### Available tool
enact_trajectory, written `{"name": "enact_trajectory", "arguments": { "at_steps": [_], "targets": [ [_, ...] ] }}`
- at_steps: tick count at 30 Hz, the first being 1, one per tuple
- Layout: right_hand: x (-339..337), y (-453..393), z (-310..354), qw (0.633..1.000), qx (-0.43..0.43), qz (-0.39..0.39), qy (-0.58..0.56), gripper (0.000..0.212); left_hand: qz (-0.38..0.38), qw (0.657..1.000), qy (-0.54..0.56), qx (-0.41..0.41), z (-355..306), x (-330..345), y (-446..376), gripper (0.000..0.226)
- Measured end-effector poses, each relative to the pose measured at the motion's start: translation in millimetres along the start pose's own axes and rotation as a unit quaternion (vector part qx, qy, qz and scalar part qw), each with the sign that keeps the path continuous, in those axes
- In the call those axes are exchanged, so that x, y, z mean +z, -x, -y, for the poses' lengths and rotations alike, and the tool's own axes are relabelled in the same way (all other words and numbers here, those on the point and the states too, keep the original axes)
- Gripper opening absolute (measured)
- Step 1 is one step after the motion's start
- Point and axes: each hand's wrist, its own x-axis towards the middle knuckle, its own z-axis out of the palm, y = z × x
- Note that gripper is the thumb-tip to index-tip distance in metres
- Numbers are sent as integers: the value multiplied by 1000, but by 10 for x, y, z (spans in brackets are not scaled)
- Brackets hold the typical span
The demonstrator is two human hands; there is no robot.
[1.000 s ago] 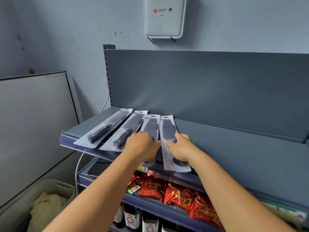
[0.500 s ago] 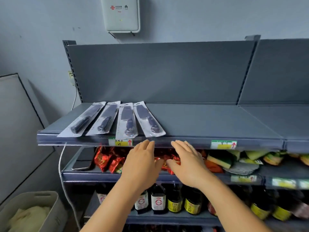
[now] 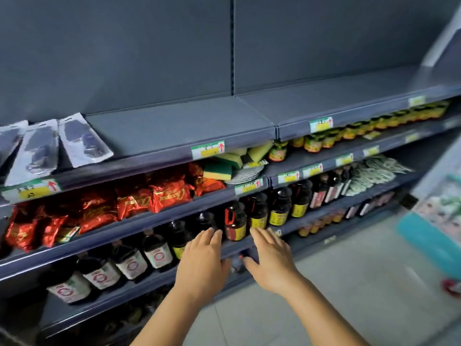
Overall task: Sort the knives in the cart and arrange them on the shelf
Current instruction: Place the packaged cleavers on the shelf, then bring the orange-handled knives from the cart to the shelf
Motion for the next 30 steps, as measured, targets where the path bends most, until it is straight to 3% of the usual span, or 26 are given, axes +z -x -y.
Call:
{"name": "enact_trajectory", "arguments": {
  "at_steps": [15, 23, 30],
  "targets": [
    [-322, 1345, -2824, 966, 244, -72, -55, 68, 157, 973, 26, 167, -2749, 1411, -96, 65],
    [-269, 2117, -3852, 911, 385, -95, -114, 65, 242, 936, -1, 256, -3863, 2059, 43, 63],
    [-320, 2483, -4400, 852, 474, -144, -170, 67, 261, 901, 9, 347, -4693, 2355, -104, 62]
  ]
}}
